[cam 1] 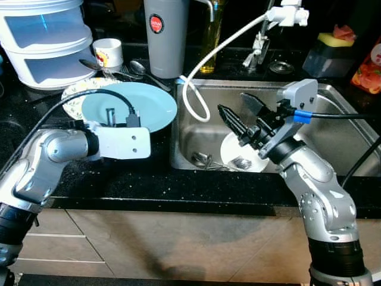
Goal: Kitchen organization
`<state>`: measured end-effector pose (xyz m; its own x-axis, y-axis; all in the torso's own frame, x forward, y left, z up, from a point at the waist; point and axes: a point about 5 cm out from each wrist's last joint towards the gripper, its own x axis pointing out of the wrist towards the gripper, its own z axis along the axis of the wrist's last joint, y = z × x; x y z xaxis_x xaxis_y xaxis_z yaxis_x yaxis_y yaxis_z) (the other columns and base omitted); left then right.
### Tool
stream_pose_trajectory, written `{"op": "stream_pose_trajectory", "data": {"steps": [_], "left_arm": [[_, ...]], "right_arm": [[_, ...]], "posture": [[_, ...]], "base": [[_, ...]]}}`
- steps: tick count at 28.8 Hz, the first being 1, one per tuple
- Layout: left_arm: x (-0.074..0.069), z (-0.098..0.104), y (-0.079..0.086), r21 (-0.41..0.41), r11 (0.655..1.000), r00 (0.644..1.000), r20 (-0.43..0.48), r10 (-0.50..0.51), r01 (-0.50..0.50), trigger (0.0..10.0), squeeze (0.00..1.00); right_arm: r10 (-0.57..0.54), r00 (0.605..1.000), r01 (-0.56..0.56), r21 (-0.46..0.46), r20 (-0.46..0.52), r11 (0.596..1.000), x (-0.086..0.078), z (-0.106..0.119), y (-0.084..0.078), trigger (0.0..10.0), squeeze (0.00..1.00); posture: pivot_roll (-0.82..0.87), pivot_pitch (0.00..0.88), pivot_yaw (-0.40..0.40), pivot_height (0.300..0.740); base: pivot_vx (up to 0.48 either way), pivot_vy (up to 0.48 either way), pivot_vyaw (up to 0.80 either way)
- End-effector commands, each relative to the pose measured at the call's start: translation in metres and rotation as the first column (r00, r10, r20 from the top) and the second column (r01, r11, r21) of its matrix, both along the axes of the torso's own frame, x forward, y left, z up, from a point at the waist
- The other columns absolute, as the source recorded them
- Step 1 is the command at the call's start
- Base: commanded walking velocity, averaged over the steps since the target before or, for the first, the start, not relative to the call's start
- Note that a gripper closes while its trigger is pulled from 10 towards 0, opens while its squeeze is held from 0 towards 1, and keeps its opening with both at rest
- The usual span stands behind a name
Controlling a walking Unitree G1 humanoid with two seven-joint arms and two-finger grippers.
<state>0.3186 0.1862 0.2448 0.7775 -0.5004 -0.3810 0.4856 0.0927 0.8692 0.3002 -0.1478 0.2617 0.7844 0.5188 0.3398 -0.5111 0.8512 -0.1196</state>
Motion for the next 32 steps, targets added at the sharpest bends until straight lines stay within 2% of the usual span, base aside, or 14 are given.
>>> {"op": "stream_pose_trajectory", "data": {"steps": [1,2,3,4,5,7,10,14,20,25,28,32], "left_arm": [[-0.008,0.0,-0.003,0.012,0.999,0.999,-0.034,-0.037,0.037,10.0,1.0],[-0.008,0.0,-0.003,0.012,0.999,0.999,-0.034,-0.037,0.037,10.0,1.0],[-0.01,-0.001,-0.004,0.013,0.999,0.998,-0.048,-0.05,0.051,10.0,0.28],[-0.01,-0.001,-0.004,0.013,0.999,0.998,-0.048,-0.05,0.051,10.0,0.28],[-0.013,0.0,-0.007,0.006,0.997,0.996,-0.058,-0.072,0.073,10.0,0.0],[-0.014,0.0,-0.009,0.001,0.996,0.994,-0.061,-0.086,0.086,10.0,0.0],[-0.013,0.011,-0.017,-0.03,0.993,0.993,-0.014,-0.114,0.113,10.0,0.0],[-0.01,0.017,-0.016,-0.023,0.995,0.995,0.016,-0.097,0.097,10.0,0.0],[-0.002,0.015,-0.004,0.028,0.999,0.999,0.034,-0.031,0.03,10.0,0.0],[0.005,-0.005,0.01,0.108,0.993,0.999,0.001,0.044,-0.044,10.0,0.0],[0.006,-0.007,0.012,0.112,0.992,0.998,-0.002,0.062,-0.061,10.0,0.0],[0.011,-0.002,0.015,0.137,0.986,0.994,0.062,0.091,-0.099,10.0,0.0]], "right_arm": [[-0.011,1.0,0.011,0.003,0.008,1.0,0.0,0.002,-0.003,10.0,0.0],[-0.011,1.0,0.011,0.003,0.008,1.0,0.0,0.002,-0.003,10.0,0.0],[-0.011,1.0,0.011,0.003,0.007,1.0,0.0,0.002,-0.003,10.0,0.0],[-0.011,1.0,0.011,0.003,0.007,1.0,0.0,0.002,-0.003,10.0,0.0],[-0.011,1.0,0.011,0.003,0.008,1.0,0.0,0.002,-0.003,10.0,0.0],[-0.011,1.0,0.011,0.003,0.008,1.0,0.0,0.002,-0.002,10.0,0.0],[-0.009,1.0,0.009,0.002,0.011,1.0,0.0,0.003,-0.002,10.0,0.0],[-0.007,1.0,0.007,0.002,0.012,1.0,0.0,0.003,-0.002,10.0,0.0],[-0.006,1.0,0.006,0.002,0.011,1.0,0.0,0.003,-0.002,10.0,0.0],[-0.005,1.0,0.005,0.001,0.013,1.0,0.0,0.003,-0.002,10.0,0.0],[-0.006,1.0,0.006,0.001,0.013,1.0,0.0,0.003,-0.002,10.0,0.0],[-0.004,1.0,0.005,-0.001,0.012,1.0,0.0,0.003,-0.002,10.0,0.0]], "posture": [[0.1,0.072,-0.015,0.74],[0.1,0.072,-0.015,0.74],[0.1,0.072,-0.015,0.74],[0.1,0.072,-0.015,0.74],[0.1,0.072,-0.013,0.74],[0.1,0.072,-0.013,0.74],[0.1,0.072,-0.014,0.74],[0.1,0.072,-0.014,0.74],[0.1,0.065,-0.013,0.74],[0.09,0.06,-0.013,0.74],[0.09,0.06,-0.013,0.74],[0.1,0.06,-0.018,0.74]], "base": [[0.0,0.0,0.0],[0.0,0.0,0.0],[0.0,0.0,0.0],[0.0,0.0,0.0],[0.0,0.0,0.0],[0.0,0.0,0.0],[0.0,0.0,0.0],[0.0,0.0,0.0],[0.0,0.0,0.0],[0.0,0.0,0.0],[0.0,0.0,0.0],[0.0,0.0,0.0]]}}
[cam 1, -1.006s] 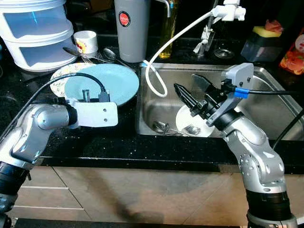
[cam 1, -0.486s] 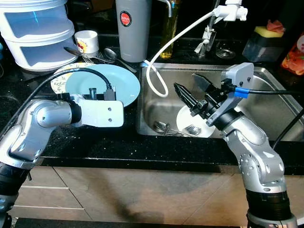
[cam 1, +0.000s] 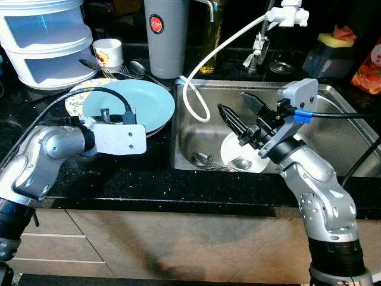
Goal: Kitchen organization
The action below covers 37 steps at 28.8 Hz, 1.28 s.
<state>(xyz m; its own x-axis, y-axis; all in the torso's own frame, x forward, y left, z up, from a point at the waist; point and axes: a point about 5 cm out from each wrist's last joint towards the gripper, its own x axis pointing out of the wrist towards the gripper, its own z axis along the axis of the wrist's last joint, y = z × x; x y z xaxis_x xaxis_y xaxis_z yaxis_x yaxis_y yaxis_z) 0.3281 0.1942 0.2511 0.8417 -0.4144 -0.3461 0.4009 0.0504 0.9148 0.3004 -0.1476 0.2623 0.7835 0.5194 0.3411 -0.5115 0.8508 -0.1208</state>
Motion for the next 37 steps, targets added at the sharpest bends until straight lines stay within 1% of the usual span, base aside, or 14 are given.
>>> {"op": "stream_pose_trajectory", "data": {"steps": [1,3,4,5,13,16,17,18,19,22,26,30,35,37], "left_arm": [[0.002,-0.007,0.006,0.051,0.998,0.999,-0.022,0.032,-0.031,10.0,0.0],[0.003,-0.004,0.006,0.043,0.998,0.999,-0.001,0.035,-0.035,4.7,0.0],[0.004,-0.003,0.005,0.039,0.999,0.999,0.003,0.034,-0.034,4.7,0.0],[0.004,-0.002,0.005,0.037,0.999,0.999,0.012,0.036,-0.036,0.0,0.0],[0.006,0.01,0.0,0.005,1.0,0.995,0.095,0.003,-0.003,0.0,0.0],[0.007,0.034,-0.013,-0.046,0.997,0.962,0.271,-0.042,0.056,0.0,0.0],[0.007,0.038,-0.015,-0.053,0.996,0.953,0.298,-0.047,0.066,4.0,0.0],[0.007,0.038,-0.015,-0.053,0.996,0.953,0.298,-0.047,0.066,4.0,0.0],[0.006,0.045,-0.02,-0.073,0.992,0.932,0.355,-0.072,0.104,10.0,0.0],[-0.001,0.057,-0.04,-0.115,0.964,0.877,0.453,-0.162,0.238,10.0,0.0],[-0.005,0.036,-0.064,-0.069,0.93,0.879,0.359,-0.313,0.36,10.0,0.0],[0.0,0.013,-0.088,-0.011,0.883,0.865,0.202,-0.458,0.47,10.0,0.0],[0.015,0.004,-0.103,0.072,0.865,0.846,0.185,-0.5,0.496,10.0,0.0],[0.026,0.004,-0.125,0.073,0.854,0.823,0.234,-0.517,0.515,10.0,0.0]], "right_arm": [[-0.004,1.0,0.004,-0.001,0.011,1.0,0.0,0.002,-0.002,10.0,0.0],[-0.003,1.0,0.003,-0.001,0.011,1.0,0.0,0.003,-0.002,10.0,0.0],[-0.002,1.0,0.002,-0.001,0.012,1.0,0.0,0.003,-0.002,10.0,0.0],[-0.001,1.0,0.001,-0.001,0.012,1.0,0.001,0.003,-0.002,10.0,0.0],[-0.001,1.0,0.001,0.0,0.011,1.0,0.001,0.004,-0.002,10.0,0.0],[-0.002,1.0,0.002,0.001,0.011,1.0,0.001,0.003,-0.002,10.0,0.0],[-0.002,1.0,0.002,0.002,0.011,1.0,0.001,0.003,-0.002,10.0,0.0],[-0.002,1.0,0.002,0.002,0.011,1.0,0.001,0.003,-0.002,10.0,0.0],[-0.002,1.0,0.002,0.002,0.011,1.0,0.001,0.003,-0.002,10.0,0.0],[-0.008,1.0,0.008,0.005,0.013,1.0,0.001,0.004,-0.003,10.0,0.0],[-0.106,0.994,0.105,0.023,0.027,0.994,0.006,0.009,-0.017,10.0,0.0],[-0.42,0.908,0.418,0.068,0.004,0.906,0.019,0.02,-0.064,10.0,0.0],[-0.584,0.812,0.584,0.007,-0.004,0.812,0.02,0.016,-0.092,10.0,0.0],[-0.632,0.775,0.632,0.001,-0.011,0.775,0.018,0.013,-0.101,10.0,0.0]], "posture": [[0.1,0.06,-0.018,0.74],[0.1,0.06,-0.018,0.74],[0.1,0.06,-0.019,0.74],[0.1,0.06,-0.019,0.74],[0.1,0.064,-0.02,0.74],[0.1,0.066,-0.02,0.74],[0.1,0.066,-0.02,0.74],[0.1,0.066,-0.02,0.74],[0.1,0.066,-0.02,0.74],[0.1,0.066,-0.019,0.74],[0.1,0.067,-0.017,0.74],[0.08,0.07,0.007,0.74],[0.06,0.071,0.029,0.74],[0.05,0.07,0.036,0.74]], "base": [[0.0,0.0,0.0],[0.0,0.0,0.0],[0.0,0.0,0.0],[0.0,0.0,0.0],[0.0,0.0,0.0],[0.0,0.0,0.0],[0.0,0.0,0.0],[0.0,0.0,0.0],[0.0,0.0,0.0],[0.0,0.0,0.0],[0.0,0.0,0.0],[0.0,0.0,0.0],[0.0,0.0,0.0],[0.0,0.0,0.0]]}}
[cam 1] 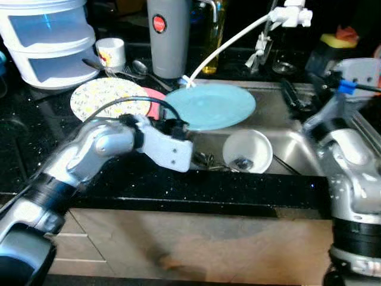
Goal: Kitchen organization
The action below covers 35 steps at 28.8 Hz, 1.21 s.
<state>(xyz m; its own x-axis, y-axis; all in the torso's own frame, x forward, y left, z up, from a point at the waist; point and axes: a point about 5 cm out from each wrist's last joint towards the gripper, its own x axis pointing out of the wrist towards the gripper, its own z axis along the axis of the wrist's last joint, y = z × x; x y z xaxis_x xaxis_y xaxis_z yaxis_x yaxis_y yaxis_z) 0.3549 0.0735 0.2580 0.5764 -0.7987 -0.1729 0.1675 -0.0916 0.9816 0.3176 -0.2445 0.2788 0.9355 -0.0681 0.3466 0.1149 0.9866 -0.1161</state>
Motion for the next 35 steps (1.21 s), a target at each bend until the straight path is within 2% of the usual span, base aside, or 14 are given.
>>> {"op": "stream_pose_trajectory", "data": {"steps": [1,6,7,14,15,17,22,23,24,25,29,31,34,35], "left_arm": [[0.001,-0.003,-0.018,-0.01,0.999,0.997,0.051,-0.053,0.053,10.0,0.0],[-0.001,-0.013,-0.056,-0.068,0.988,0.99,0.011,-0.14,0.141,10.0,0.0],[-0.001,-0.017,-0.06,-0.077,0.987,0.99,-0.017,-0.142,0.141,10.0,1.0],[0.006,-0.013,-0.065,-0.234,0.968,0.99,-0.078,-0.113,0.092,10.0,1.0],[0.007,-0.006,-0.062,-0.288,0.954,0.992,-0.068,-0.106,0.082,10.0,0.0],[0.009,0.022,-0.048,-0.484,0.873,0.997,-0.004,-0.078,0.066,10.0,0.0],[0.006,0.045,-0.022,-0.676,0.737,0.998,-0.052,-0.036,-0.009,10.0,0.0],[0.006,0.045,-0.022,-0.676,0.737,0.998,-0.052,-0.036,-0.009,10.0,0.0],[0.008,0.046,-0.006,-0.766,0.629,0.984,-0.18,-0.006,-0.136,10.0,0.0],[0.007,0.042,0.002,-0.786,0.585,0.967,-0.254,-0.01,-0.2,10.0,0.0],[0.005,0.035,0.012,-0.805,0.522,0.938,-0.345,-0.025,-0.282,10.0,0.0],[0.003,0.027,0.029,-0.82,0.396,0.891,-0.454,-0.01,-0.413,10.0,0.0],[0.006,0.012,0.063,-0.778,0.107,0.785,-0.609,0.109,-0.619,10.0,0.0],[0.006,0.012,0.063,-0.778,0.107,0.785,-0.609,0.109,-0.619,10.0,0.0]], "right_arm": [[-0.026,1.0,0.026,0.013,-0.011,1.0,-0.001,-0.004,-0.003,10.0,0.0],[0.023,1.0,-0.024,0.026,0.008,0.999,-0.002,-0.004,0.011,10.0,0.0],[0.036,0.999,-0.036,0.027,0.016,0.999,-0.002,-0.003,0.014,10.0,0.0],[0.072,0.996,-0.074,0.041,0.054,0.996,-0.004,0.003,0.021,10.0,0.0],[0.08,0.995,-0.083,0.05,0.067,0.995,-0.005,0.004,0.022,10.0,0.0],[0.107,0.989,-0.114,0.073,0.101,0.991,-0.006,0.009,0.026,10.0,0.0],[0.159,0.979,-0.17,0.084,0.127,0.982,-0.008,0.012,0.034,10.0,0.0],[0.159,0.979,-0.17,0.084,0.127,0.982,-0.008,0.012,0.034,10.0,0.0],[0.186,0.973,-0.199,0.089,0.133,0.976,-0.008,0.012,0.04,10.0,0.0],[0.202,0.97,-0.216,0.094,0.135,0.972,-0.008,0.011,0.044,10.0,0.0],[0.22,0.966,-0.234,0.098,0.136,0.967,-0.008,0.01,0.048,10.0,0.0],[0.238,0.962,-0.253,0.111,0.133,0.961,-0.007,0.007,0.054,10.0,0.0],[0.264,0.956,-0.279,0.126,0.126,0.952,-0.005,0.004,0.061,10.0,0.0],[0.264,0.956,-0.279,0.126,0.126,0.952,-0.005,0.004,0.061,10.0,0.0]], "posture": [[0.05,0.07,0.036,0.74],[0.03,0.074,0.039,0.74],[0.03,0.075,0.04,0.74],[0.03,0.081,0.036,0.74],[0.03,0.081,0.036,0.74],[0.03,0.083,0.03,0.74],[0.04,0.079,0.022,0.74],[0.04,0.079,0.022,0.74],[0.05,0.077,0.019,0.74],[0.05,0.075,0.015,0.74],[0.05,0.072,0.015,0.74],[0.06,0.069,0.01,0.74],[0.07,0.066,0.004,0.74],[0.07,0.066,0.004,0.74]], "base": [[0.0,0.0,0.0],[0.0,0.0,0.0],[0.0,0.0,0.0],[0.0,0.0,0.0],[0.0,0.0,0.0],[0.0,0.0,0.0],[0.0,0.0,0.0],[0.0,0.0,0.0],[0.0,0.0,0.0],[0.0,0.0,0.0],[0.0,0.0,0.0],[0.0,0.0,0.0],[0.0,0.0,0.0],[0.0,0.0,0.0]]}}
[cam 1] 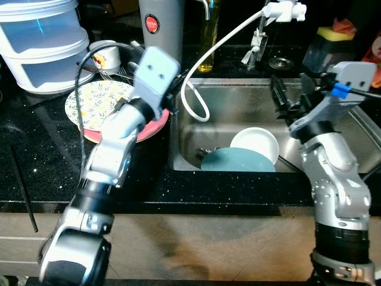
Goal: Kitchen organization
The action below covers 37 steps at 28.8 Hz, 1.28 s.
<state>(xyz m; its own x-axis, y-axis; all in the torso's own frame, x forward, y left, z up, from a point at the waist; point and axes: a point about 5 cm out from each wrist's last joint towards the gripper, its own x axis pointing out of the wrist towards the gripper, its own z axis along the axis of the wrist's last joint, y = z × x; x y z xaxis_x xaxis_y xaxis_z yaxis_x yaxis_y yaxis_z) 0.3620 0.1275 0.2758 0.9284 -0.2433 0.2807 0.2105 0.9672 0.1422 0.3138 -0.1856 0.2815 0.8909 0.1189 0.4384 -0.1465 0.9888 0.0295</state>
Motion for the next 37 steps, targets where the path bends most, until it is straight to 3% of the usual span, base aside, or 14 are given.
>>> {"op": "stream_pose_trajectory", "data": {"steps": [1,2,4,7,10,13,18,19,20,27,28,29,31,37], "left_arm": [[0.003,-0.017,0.032,-0.139,0.966,0.97,-0.136,0.201,-0.219,10.0,0.0],[0.003,-0.017,0.032,-0.139,0.966,0.97,-0.136,0.201,-0.219,10.0,0.0],[0.005,-0.024,0.056,-0.267,0.887,0.917,-0.242,0.317,-0.377,10.0,0.0],[0.002,-0.023,0.084,-0.331,0.771,0.831,-0.344,0.438,-0.544,10.0,0.0],[-0.001,-0.026,0.093,-0.381,0.685,0.772,-0.449,0.45,-0.621,10.0,0.0],[-0.004,-0.024,0.09,-0.394,0.662,0.756,-0.484,0.441,-0.638,10.0,0.0],[-0.011,-0.01,0.093,-0.397,0.621,0.733,-0.45,0.511,-0.676,10.0,0.0],[-0.012,-0.009,0.102,-0.426,0.574,0.714,-0.463,0.526,-0.699,10.0,0.0],[-0.012,-0.01,0.104,-0.435,0.562,0.709,-0.469,0.526,-0.704,10.0,0.0],[-0.008,-0.016,0.113,-0.612,0.479,0.777,-0.505,0.375,-0.629,10.0,0.0],[-0.006,-0.023,0.114,-0.642,0.444,0.78,-0.527,0.337,-0.625,10.0,0.0],[-0.006,-0.023,0.114,-0.642,0.444,0.78,-0.527,0.337,-0.625,10.0,0.0],[-0.004,-0.03,0.115,-0.676,0.392,0.781,-0.558,0.283,-0.624,10.0,0.0],[0.001,-0.033,0.118,-0.687,0.38,0.784,-0.563,0.262,-0.62,10.0,0.0]], "right_arm": [[0.022,1.0,-0.022,-0.001,0.01,1.0,0.0,0.001,0.004,10.0,0.0],[0.022,1.0,-0.022,-0.001,0.01,1.0,0.0,0.001,0.004,10.0,0.0],[0.033,0.999,-0.033,-0.002,0.008,0.999,0.001,0.0,0.006,10.0,0.0],[0.047,0.999,-0.047,-0.009,0.008,0.999,0.002,0.001,0.008,10.0,0.0],[0.051,0.999,-0.051,-0.01,0.004,0.999,0.002,0.0,0.009,10.0,0.0],[0.053,0.999,-0.053,-0.009,-0.001,0.999,0.002,-0.002,0.01,10.0,0.0],[0.055,0.998,-0.055,-0.006,-0.003,0.998,0.002,-0.003,0.01,10.0,0.0],[0.056,0.998,-0.056,-0.005,-0.004,0.998,0.002,-0.003,0.01,10.0,0.0],[0.056,0.998,-0.056,-0.005,-0.004,0.998,0.003,-0.003,0.01,10.0,0.0],[0.061,0.998,-0.061,-0.005,-0.004,0.998,0.004,-0.002,0.01,10.0,0.0],[0.062,0.998,-0.062,-0.005,-0.004,0.998,0.005,-0.002,0.01,10.0,0.0],[0.062,0.998,-0.062,-0.005,-0.004,0.998,0.005,-0.002,0.01,10.0,0.0],[0.063,0.998,-0.063,-0.004,-0.003,0.998,0.005,-0.001,0.01,10.0,0.0],[0.064,0.998,-0.064,-0.007,-0.003,0.998,0.004,0.0,0.01,10.0,0.0]], "posture": [[0.08,0.06,-0.001,0.74],[0.08,0.06,-0.001,0.74],[0.07,0.058,-0.008,0.74],[0.07,0.058,-0.011,0.74],[0.08,0.062,-0.006,0.74],[0.08,0.065,-0.001,0.74],[0.08,0.067,0.002,0.74],[0.08,0.069,-0.001,0.74],[0.08,0.069,-0.001,0.74],[0.09,0.069,-0.01,0.74],[0.09,0.069,-0.011,0.74],[0.09,0.069,-0.011,0.74],[0.08,0.072,-0.016,0.74],[0.08,0.074,-0.018,0.74]], "base": [[0.0,0.0,0.0],[0.0,0.0,0.0],[0.0,0.0,0.0],[0.0,0.0,0.0],[0.0,0.0,0.0],[0.0,0.0,0.0],[0.0,0.0,0.0],[0.0,0.0,0.0],[0.0,0.0,0.0],[0.0,0.0,0.0],[0.0,0.0,0.0],[0.0,0.0,0.0],[0.0,0.0,0.0],[0.0,0.0,0.0]]}}
